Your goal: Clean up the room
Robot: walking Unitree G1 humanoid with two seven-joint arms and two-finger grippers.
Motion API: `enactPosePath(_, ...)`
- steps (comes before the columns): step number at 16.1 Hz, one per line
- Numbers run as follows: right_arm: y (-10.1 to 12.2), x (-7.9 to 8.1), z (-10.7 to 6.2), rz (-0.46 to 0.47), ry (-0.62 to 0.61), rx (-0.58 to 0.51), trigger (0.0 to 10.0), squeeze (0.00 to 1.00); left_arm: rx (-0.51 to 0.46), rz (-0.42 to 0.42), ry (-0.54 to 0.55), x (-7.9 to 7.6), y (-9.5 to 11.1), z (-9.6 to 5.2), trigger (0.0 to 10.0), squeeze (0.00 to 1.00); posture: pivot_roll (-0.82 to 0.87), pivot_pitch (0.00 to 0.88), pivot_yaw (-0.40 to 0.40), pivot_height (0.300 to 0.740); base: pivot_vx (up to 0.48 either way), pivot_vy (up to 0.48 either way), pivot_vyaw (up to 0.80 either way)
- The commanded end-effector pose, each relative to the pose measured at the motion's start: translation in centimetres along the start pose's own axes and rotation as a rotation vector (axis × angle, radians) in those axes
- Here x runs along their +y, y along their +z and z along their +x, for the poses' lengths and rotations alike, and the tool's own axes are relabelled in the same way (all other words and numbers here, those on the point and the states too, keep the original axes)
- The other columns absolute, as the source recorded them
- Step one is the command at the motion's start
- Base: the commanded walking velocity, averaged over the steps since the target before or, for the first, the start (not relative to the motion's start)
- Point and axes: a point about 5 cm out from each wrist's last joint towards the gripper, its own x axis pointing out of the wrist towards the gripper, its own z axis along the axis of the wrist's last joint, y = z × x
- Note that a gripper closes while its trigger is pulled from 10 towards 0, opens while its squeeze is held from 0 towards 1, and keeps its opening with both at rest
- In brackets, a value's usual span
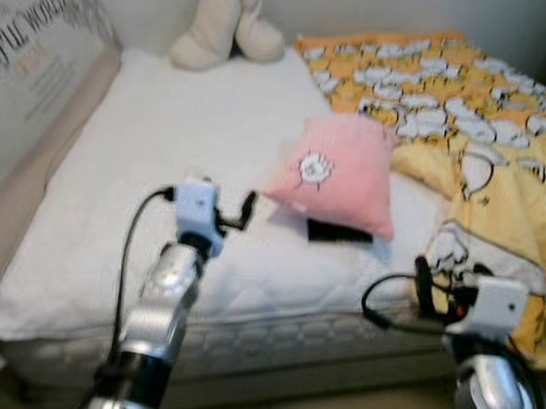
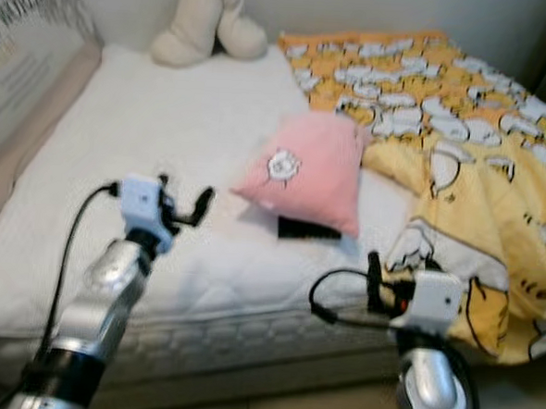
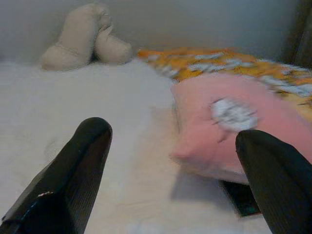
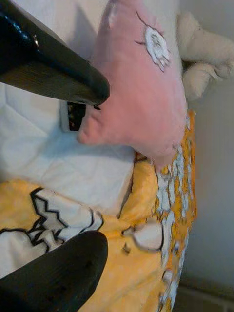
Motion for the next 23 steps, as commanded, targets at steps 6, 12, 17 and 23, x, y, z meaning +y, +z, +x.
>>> enactPosePath(6,0.5,-0.6,2.1,-0.064,0.099,0.035,10.0,0.0,0.001,0.123,0.07,0.7,-1.1,-0.7,10.0,0.0,-0.15,0.0,-0.059,0.74,0.229,-0.326,0.28)
enactPosePath(12,0.4,0.1,3.6,-0.008,0.083,0.017,10.0,0.0,-0.066,0.208,0.098,1.0,0.3,0.1,10.0,0.0,-0.12,0.0,-0.042,0.74,0.0,0.0,0.17)
enactPosePath(17,0.2,0.5,3.0,0.049,0.034,-0.01,10.0,0.0,-0.067,0.15,0.058,0.2,0.5,0.4,10.0,0.0,-0.15,0.0,-0.009,0.74,0.242,0.0,0.0)
enactPosePath(23,-0.2,0.7,3.1,0.051,0.028,-0.01,10.0,0.0,-0.079,0.155,0.032,-0.2,0.9,1.0,10.0,0.0,-0.16,0.0,0.011,0.74,0.463,0.0,0.0)
